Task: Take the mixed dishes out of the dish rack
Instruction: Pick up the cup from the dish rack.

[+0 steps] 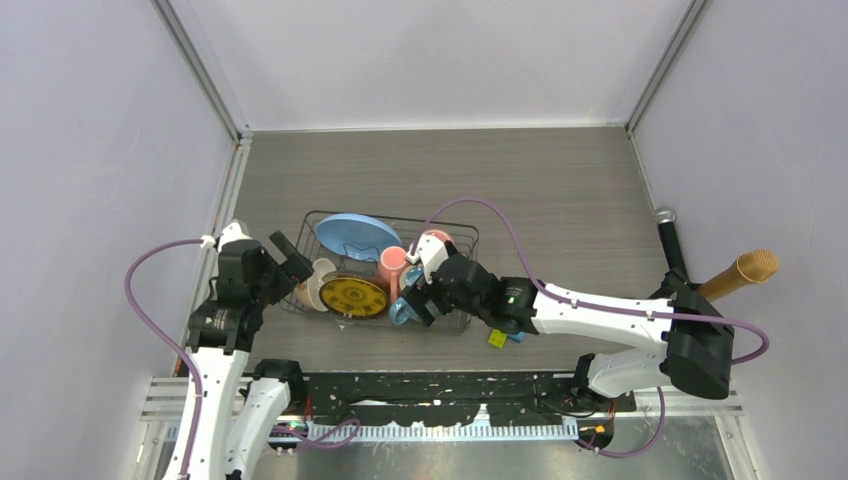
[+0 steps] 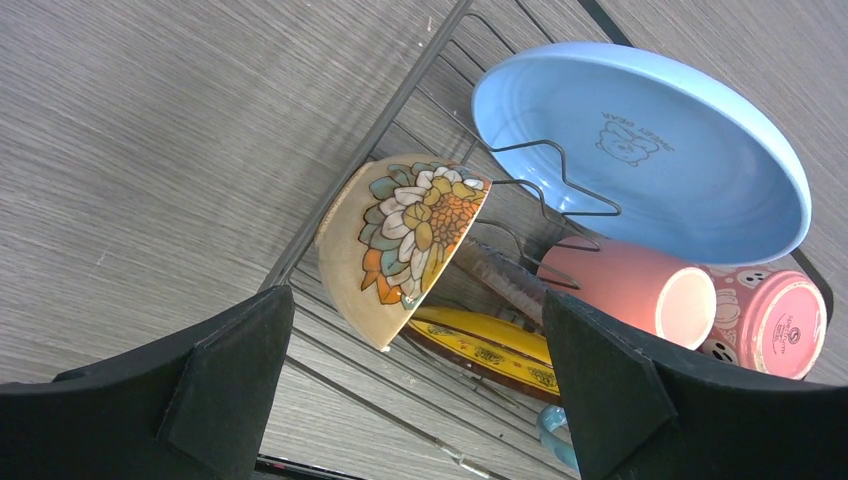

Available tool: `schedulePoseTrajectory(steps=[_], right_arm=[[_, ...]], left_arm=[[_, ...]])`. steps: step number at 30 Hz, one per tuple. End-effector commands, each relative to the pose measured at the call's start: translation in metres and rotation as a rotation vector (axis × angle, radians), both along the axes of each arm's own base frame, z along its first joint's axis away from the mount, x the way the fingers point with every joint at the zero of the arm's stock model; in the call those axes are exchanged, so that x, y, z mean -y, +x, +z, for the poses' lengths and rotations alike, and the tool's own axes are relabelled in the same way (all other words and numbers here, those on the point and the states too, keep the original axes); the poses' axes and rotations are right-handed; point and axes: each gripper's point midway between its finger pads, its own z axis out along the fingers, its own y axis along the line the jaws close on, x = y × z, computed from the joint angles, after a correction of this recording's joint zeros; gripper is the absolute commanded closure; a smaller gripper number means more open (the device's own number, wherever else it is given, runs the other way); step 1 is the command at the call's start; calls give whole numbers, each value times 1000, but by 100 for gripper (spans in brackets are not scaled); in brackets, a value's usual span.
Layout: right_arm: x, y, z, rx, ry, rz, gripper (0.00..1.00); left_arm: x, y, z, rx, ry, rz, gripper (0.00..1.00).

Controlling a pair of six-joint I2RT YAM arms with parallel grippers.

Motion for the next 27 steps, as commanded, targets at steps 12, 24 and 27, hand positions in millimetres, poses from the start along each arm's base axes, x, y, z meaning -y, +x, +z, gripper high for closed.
schedulePoseTrajectory(steps=[12, 24, 27], right_arm=[[-1, 17, 58, -147, 322, -389, 0], [8, 32, 63, -20, 226, -913, 0], [9, 31, 62, -10, 217, -936, 0]], left_arm=[[3, 4, 10, 46, -4, -26, 1], [5, 12, 8, 54, -10, -31, 1], [5, 11, 9, 64, -12, -31, 1]])
